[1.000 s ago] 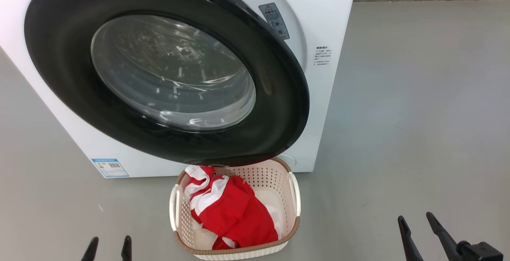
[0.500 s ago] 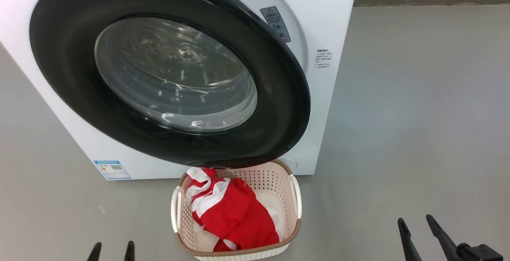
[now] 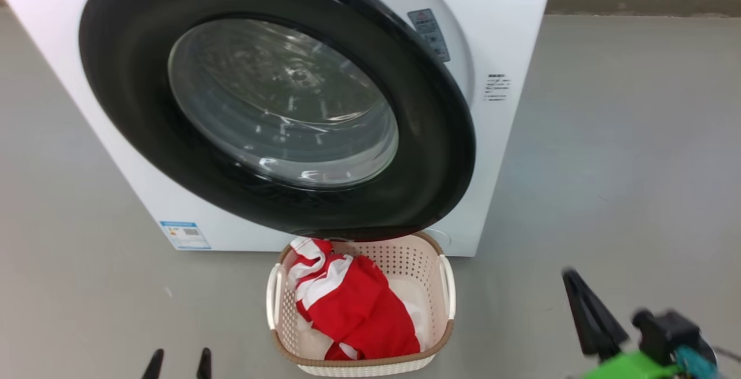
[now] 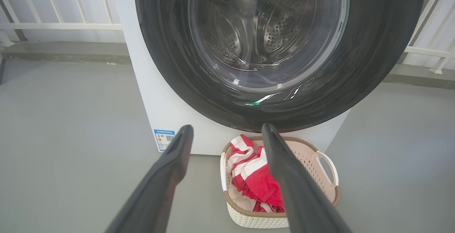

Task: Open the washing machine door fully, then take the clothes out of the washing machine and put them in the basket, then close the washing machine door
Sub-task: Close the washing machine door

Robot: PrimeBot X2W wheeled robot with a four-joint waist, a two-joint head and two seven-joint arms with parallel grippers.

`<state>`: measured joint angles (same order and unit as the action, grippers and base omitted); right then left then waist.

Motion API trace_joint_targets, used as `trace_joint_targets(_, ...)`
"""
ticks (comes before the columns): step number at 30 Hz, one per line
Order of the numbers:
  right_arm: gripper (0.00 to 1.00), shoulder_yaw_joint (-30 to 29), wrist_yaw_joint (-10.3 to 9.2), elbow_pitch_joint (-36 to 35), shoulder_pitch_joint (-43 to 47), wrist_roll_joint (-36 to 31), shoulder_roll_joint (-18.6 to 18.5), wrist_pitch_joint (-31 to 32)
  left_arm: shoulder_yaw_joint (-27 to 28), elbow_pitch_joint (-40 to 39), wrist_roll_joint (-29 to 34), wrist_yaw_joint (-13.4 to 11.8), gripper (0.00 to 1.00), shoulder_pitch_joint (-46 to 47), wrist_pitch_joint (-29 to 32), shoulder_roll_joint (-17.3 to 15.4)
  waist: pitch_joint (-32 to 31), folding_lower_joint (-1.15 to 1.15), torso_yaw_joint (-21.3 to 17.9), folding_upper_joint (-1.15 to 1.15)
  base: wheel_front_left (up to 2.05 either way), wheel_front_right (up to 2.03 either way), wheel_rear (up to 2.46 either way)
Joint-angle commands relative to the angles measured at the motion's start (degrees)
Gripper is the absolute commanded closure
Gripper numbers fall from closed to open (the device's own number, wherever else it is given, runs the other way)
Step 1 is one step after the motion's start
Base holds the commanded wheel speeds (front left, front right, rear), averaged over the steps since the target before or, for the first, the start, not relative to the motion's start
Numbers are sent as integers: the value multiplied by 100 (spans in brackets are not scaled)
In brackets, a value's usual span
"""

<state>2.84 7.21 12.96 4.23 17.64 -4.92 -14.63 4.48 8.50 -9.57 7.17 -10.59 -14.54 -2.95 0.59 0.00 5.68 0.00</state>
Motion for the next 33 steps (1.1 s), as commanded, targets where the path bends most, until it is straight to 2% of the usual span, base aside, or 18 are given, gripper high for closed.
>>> trace_joint_targets(1,100,206,28,-101,-407,64,-35,-37,115,-162,-2,32,0,213,-46,-4,34,0,95,0,0,0,0)
trace_joint_targets(15,100,723,28,431,-2242,213,-138,-37,-450,-263,-336,-2,0,793,-46,6,706,0,731,0,0,0,0)
trace_joint_targets(33,100,521,28,803,-3269,315,-344,-37,-894,-267,-615,-87,0,1374,-46,7,1507,0,1208,0,0,0,0)
